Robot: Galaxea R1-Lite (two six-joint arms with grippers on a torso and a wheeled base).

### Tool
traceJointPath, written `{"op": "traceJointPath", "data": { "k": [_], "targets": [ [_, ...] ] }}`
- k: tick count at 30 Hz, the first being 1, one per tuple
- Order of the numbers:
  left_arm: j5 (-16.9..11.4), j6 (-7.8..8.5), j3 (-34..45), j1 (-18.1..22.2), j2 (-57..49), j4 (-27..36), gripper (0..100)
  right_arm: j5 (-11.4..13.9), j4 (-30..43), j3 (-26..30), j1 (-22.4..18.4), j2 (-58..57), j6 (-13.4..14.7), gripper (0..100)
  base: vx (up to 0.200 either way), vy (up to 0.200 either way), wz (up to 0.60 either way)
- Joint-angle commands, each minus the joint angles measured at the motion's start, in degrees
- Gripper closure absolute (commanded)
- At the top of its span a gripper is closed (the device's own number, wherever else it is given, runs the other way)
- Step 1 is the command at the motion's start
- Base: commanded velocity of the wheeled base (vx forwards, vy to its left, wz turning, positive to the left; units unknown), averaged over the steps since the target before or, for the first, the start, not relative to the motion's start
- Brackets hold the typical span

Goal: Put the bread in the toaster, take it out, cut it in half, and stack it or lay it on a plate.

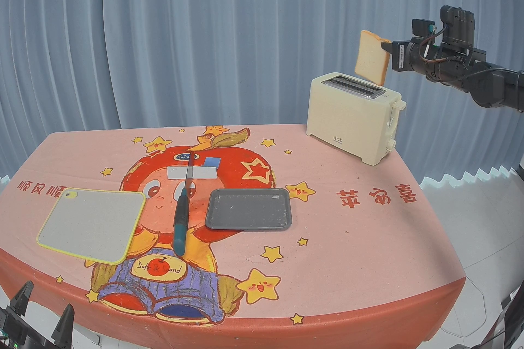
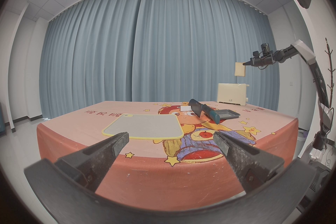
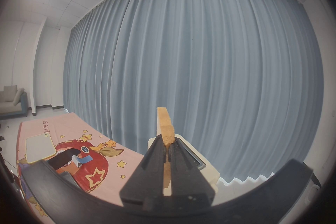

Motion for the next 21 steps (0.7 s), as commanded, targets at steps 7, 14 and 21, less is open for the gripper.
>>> {"op": "traceJointPath", "data": {
  "k": [7, 14, 21],
  "targets": [
    [0.0, -0.01, 1.0, 0.0, 0.1, 0.0, 0, -3.6, -0.4, 10.4, 2.5, -11.2, 2.1, 100, 0.0, 0.0, 0.0],
    [0.0, -0.01, 1.0, 0.0, 0.1, 0.0, 0, -4.6, -4.5, 19.7, 3.2, -17.2, 4.1, 100, 0.0, 0.0, 0.0],
    [0.0, -0.01, 1.0, 0.0, 0.1, 0.0, 0, -5.3, -9.5, 28.2, 4.6, -20.5, 4.2, 100, 0.0, 0.0, 0.0]
  ]
}}
